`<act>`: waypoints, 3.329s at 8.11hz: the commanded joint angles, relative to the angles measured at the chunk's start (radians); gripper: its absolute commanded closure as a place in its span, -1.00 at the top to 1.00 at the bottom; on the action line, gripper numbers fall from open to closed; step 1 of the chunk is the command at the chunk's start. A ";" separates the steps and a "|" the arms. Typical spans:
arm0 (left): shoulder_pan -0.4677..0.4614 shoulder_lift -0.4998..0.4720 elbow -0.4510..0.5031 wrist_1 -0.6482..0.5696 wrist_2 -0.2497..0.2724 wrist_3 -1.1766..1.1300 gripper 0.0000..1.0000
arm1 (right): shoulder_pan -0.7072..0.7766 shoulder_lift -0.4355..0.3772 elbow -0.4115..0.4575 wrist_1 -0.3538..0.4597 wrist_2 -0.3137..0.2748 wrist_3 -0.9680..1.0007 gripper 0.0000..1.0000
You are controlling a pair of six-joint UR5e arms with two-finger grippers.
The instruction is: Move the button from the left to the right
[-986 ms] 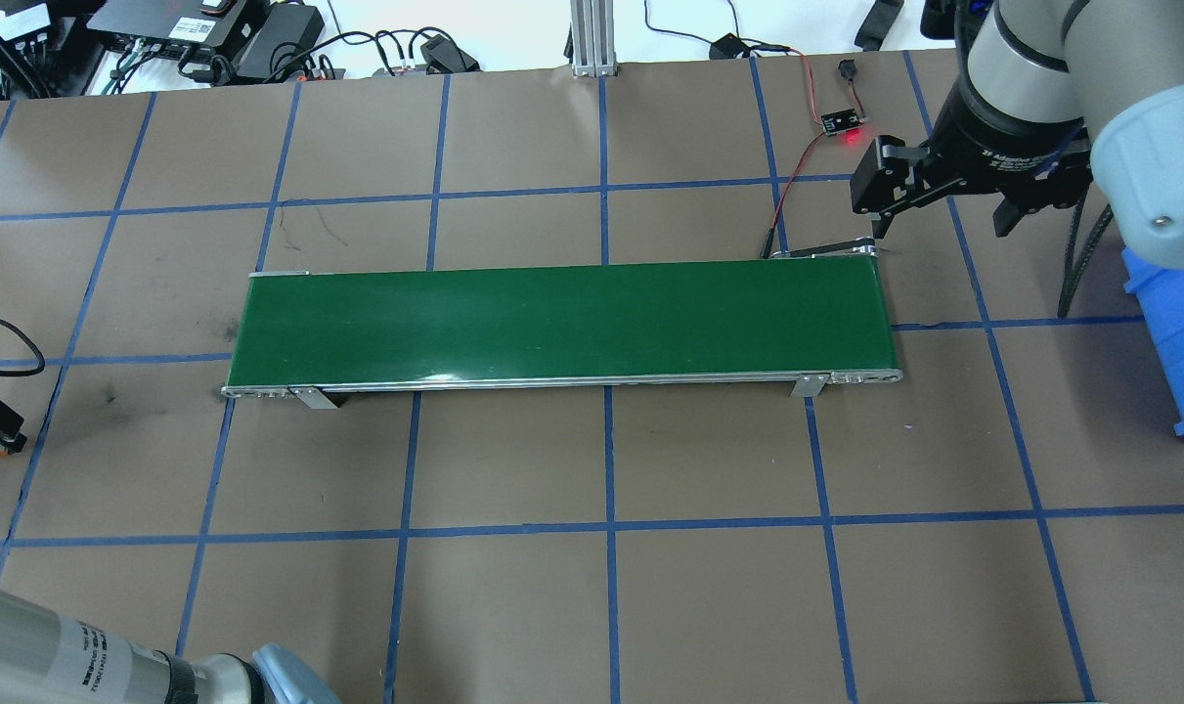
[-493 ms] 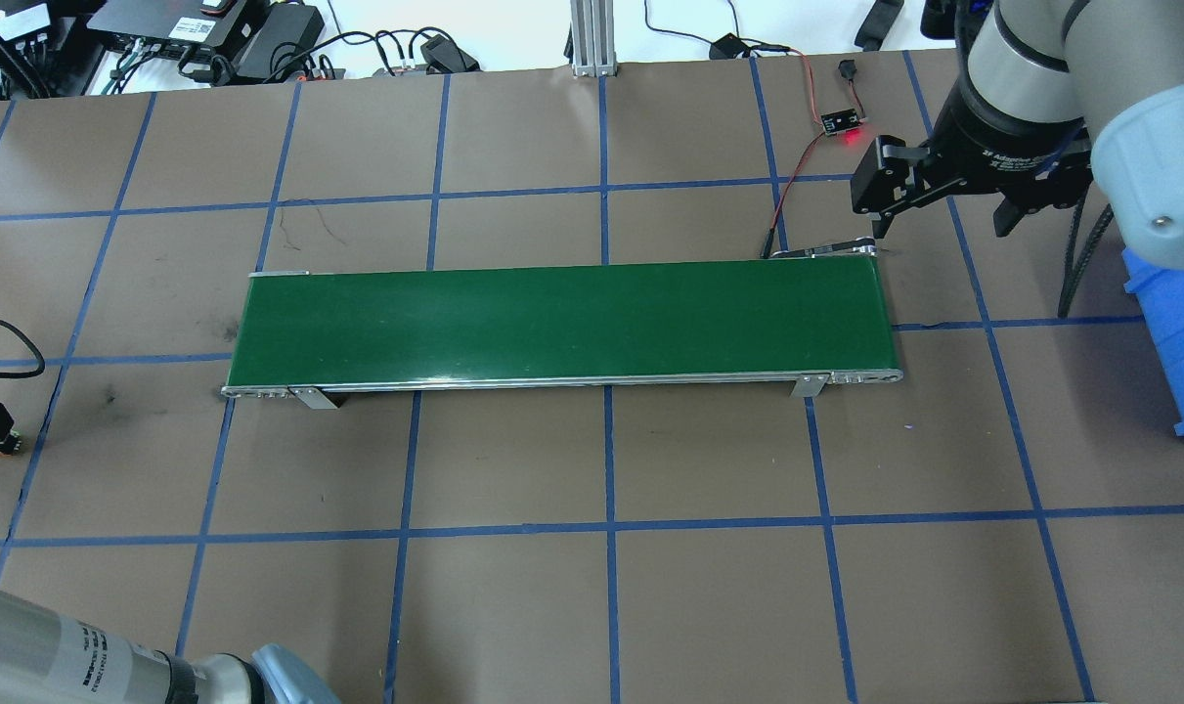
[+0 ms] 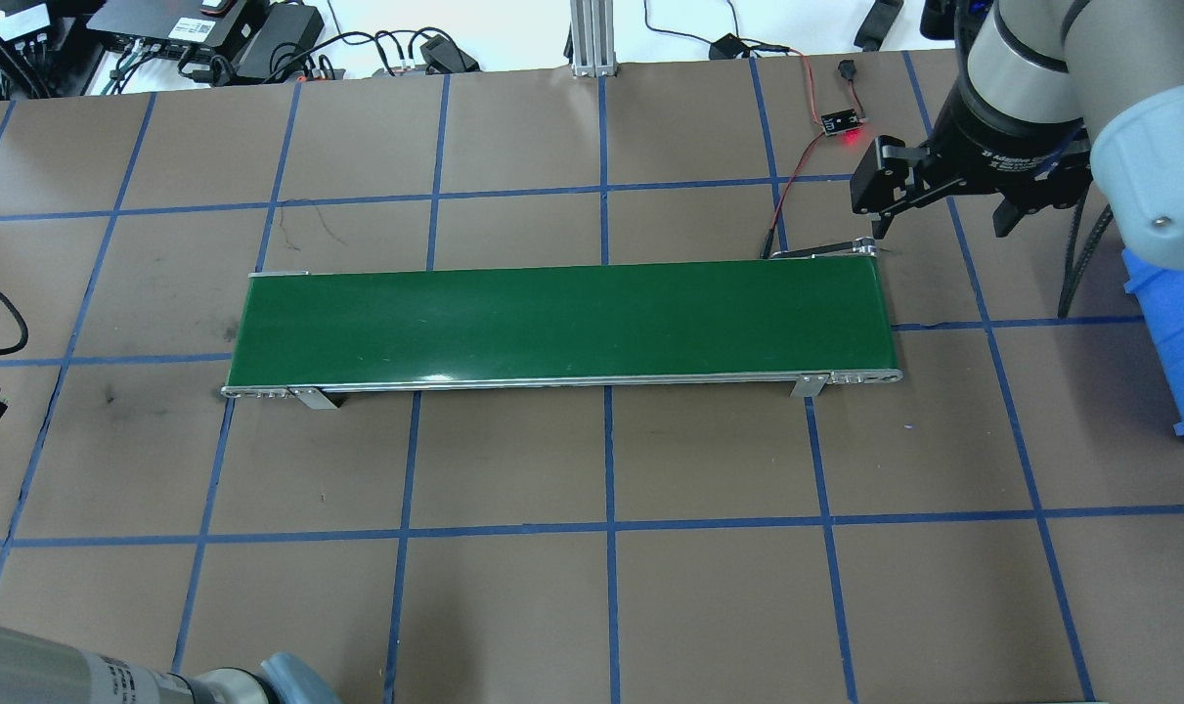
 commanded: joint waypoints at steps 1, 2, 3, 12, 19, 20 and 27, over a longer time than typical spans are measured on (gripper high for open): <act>-0.224 0.146 0.000 -0.121 -0.049 -0.162 -1.00 | 0.000 0.000 0.000 0.000 0.000 0.000 1.00; -0.322 0.154 -0.004 -0.127 -0.063 -0.295 -1.00 | 0.000 0.000 0.000 0.000 -0.002 0.000 1.00; -0.407 0.151 -0.003 -0.124 -0.094 -0.495 -1.00 | 0.000 0.000 0.000 0.000 -0.005 0.000 1.00; -0.487 -0.060 0.053 -0.101 -0.092 -0.742 -1.00 | 0.000 0.000 0.000 0.000 -0.003 0.000 1.00; -0.588 0.007 0.049 -0.158 -0.099 -0.933 1.00 | 0.000 0.000 0.000 0.000 -0.003 0.000 1.00; -0.669 0.062 0.049 -0.173 -0.097 -1.045 1.00 | 0.000 0.000 0.000 0.000 -0.003 0.000 1.00; -0.789 0.145 0.060 -0.198 -0.088 -1.089 1.00 | 0.000 0.052 -0.001 -0.017 0.002 -0.002 1.00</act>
